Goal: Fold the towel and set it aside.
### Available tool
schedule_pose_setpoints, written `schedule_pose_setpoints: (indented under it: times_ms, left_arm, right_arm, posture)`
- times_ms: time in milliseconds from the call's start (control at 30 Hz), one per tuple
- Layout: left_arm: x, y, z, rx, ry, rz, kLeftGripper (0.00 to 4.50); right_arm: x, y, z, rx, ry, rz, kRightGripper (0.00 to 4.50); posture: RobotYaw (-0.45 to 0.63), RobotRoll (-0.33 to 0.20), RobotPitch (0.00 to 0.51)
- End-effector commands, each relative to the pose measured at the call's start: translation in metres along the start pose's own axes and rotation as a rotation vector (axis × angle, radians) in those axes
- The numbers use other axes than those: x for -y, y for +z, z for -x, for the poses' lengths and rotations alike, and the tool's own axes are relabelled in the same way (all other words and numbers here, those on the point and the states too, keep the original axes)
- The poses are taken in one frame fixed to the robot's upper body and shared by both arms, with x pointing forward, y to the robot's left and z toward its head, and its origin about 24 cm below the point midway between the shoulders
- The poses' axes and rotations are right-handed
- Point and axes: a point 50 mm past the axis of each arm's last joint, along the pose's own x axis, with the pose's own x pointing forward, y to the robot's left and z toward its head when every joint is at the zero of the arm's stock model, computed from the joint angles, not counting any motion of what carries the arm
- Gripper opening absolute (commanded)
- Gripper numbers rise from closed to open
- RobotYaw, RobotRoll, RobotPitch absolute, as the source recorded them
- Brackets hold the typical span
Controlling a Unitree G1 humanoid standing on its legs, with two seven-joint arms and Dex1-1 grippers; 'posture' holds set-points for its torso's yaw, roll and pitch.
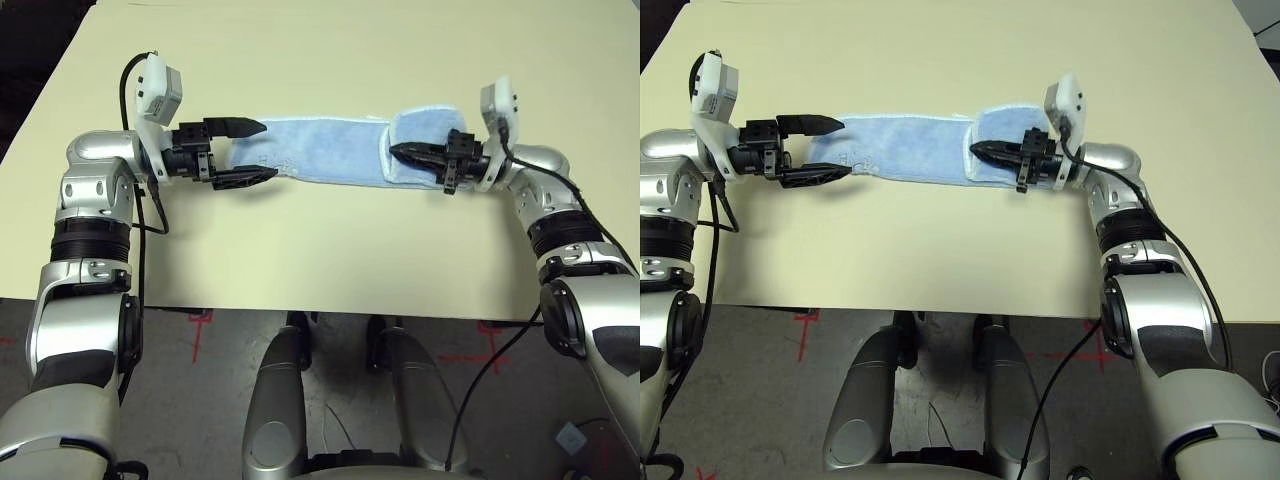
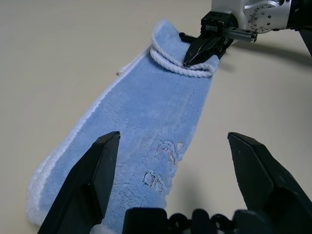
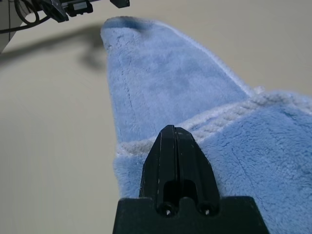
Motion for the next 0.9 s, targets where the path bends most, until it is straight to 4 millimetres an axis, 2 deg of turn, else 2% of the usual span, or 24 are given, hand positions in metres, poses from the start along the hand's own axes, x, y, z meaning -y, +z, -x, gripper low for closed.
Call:
schedule_pose_setpoints:
  times_ms: [33,100,233,367,467,600,767,900]
  left_arm:
    - [0.002,-0.004,0.001,-0.005,-0.004,0.008,4.5]
    - [0.002,-0.004,0.001,-0.005,-0.003,0.009,4.5]
    - [0.003,-0.005,0.002,-0.005,0.001,0.01,4.5]
    - [0.003,-0.005,0.001,-0.003,0.003,0.011,4.5]
    - [0.002,-0.004,-0.002,0.003,0.004,0.012,4.5]
    - [0.002,-0.004,-0.004,0.006,0.004,0.012,4.5]
    - [0.002,-0.005,-0.003,0.005,0.004,0.015,4.5]
    - [0.004,-0.007,0.0,-0.001,0.007,0.02,4.5]
  right_arm:
    - [-0.004,-0.014,0.006,-0.029,-0.014,-0.046,0.02]
    - [0.001,-0.002,0.005,0.021,-0.026,-0.027,0.02]
    - [0.02,0.036,0.008,0.201,-0.146,-0.044,0.02]
    - [0.036,0.047,0.015,0.188,-0.334,-0.076,0.02]
    - [0.042,0.04,0.012,0.085,-0.442,-0.077,0.02]
    - [0.041,0.028,0.002,0.023,-0.475,-0.09,0.02]
    - [0.031,-0.001,-0.002,-0.025,-0.512,-0.131,0.02]
    - [0.021,-0.032,0.005,-0.045,-0.608,-0.187,0.02]
  posture:
    - [-0.02,0.0,0.335]
    - [-0.02,0.0,0.335]
    - [-0.02,0.0,0.334]
    - [-0.04,0.0,0.331]
    - [-0.05,0.0,0.33]
    - [-0.04,0.0,0.332]
    - [-0.03,0.0,0.336]
    - [-0.02,0.0,0.339]
